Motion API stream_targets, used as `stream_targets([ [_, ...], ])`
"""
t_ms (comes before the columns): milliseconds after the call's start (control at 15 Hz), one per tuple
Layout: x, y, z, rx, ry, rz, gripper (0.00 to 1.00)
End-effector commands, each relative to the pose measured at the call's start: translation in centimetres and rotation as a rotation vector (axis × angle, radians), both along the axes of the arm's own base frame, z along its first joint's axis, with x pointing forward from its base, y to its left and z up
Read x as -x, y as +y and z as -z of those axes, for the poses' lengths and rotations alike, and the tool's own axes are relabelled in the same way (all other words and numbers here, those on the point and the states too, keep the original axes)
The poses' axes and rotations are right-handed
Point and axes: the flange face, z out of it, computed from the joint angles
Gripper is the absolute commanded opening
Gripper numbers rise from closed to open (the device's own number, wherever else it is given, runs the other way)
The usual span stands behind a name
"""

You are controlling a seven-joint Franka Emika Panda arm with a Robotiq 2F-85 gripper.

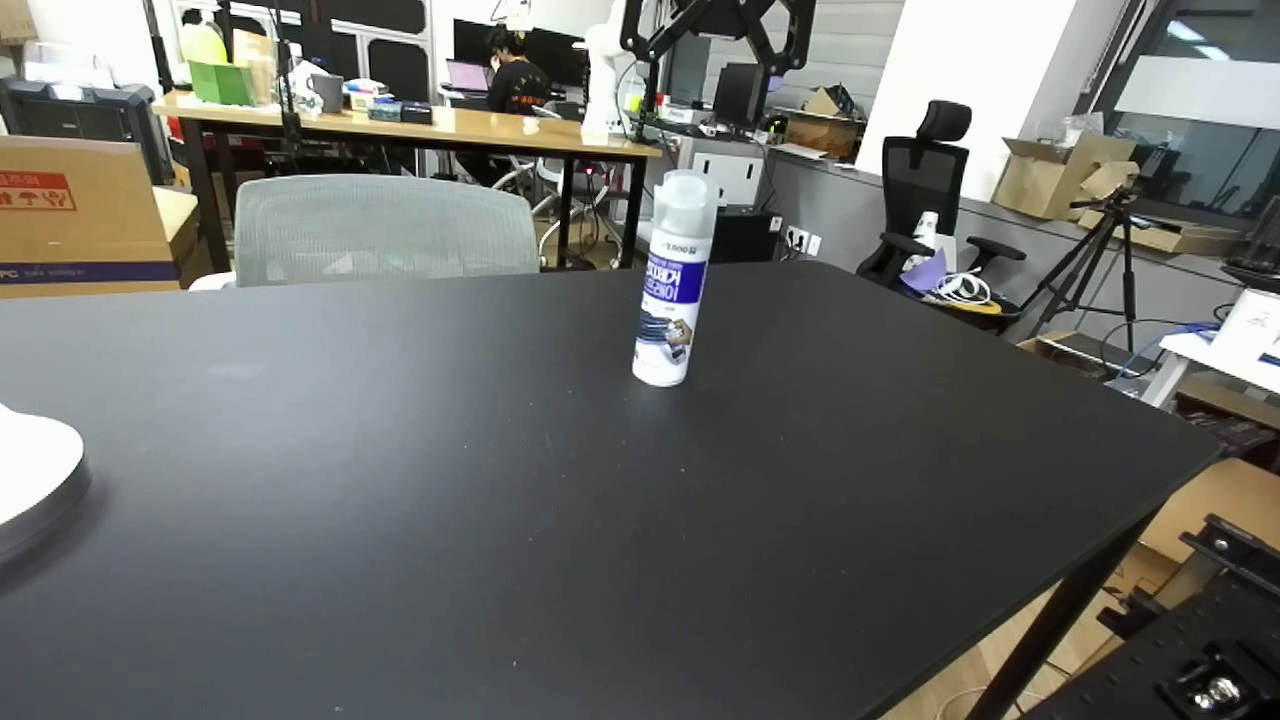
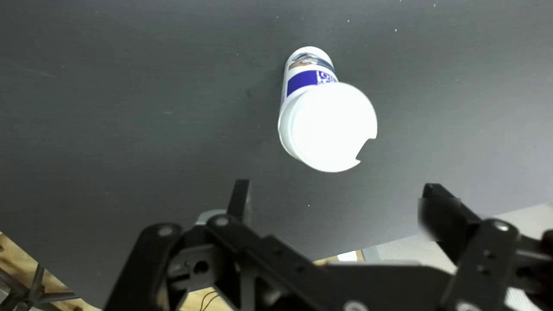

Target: Take the lid off the spray can

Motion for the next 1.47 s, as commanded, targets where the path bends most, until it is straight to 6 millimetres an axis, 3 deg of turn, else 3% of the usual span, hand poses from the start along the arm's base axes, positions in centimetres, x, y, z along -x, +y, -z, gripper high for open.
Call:
stream_targets([
  [0,-1.9,0.1,0.6,0.015,-0.013,0.035,1.00],
  [600,-1.4,1.6,3.1,0.005,0.017,0.057,1.00],
  [1400,0.0,0.4,5.8,-0.009,0.074,0.122,1.00],
])
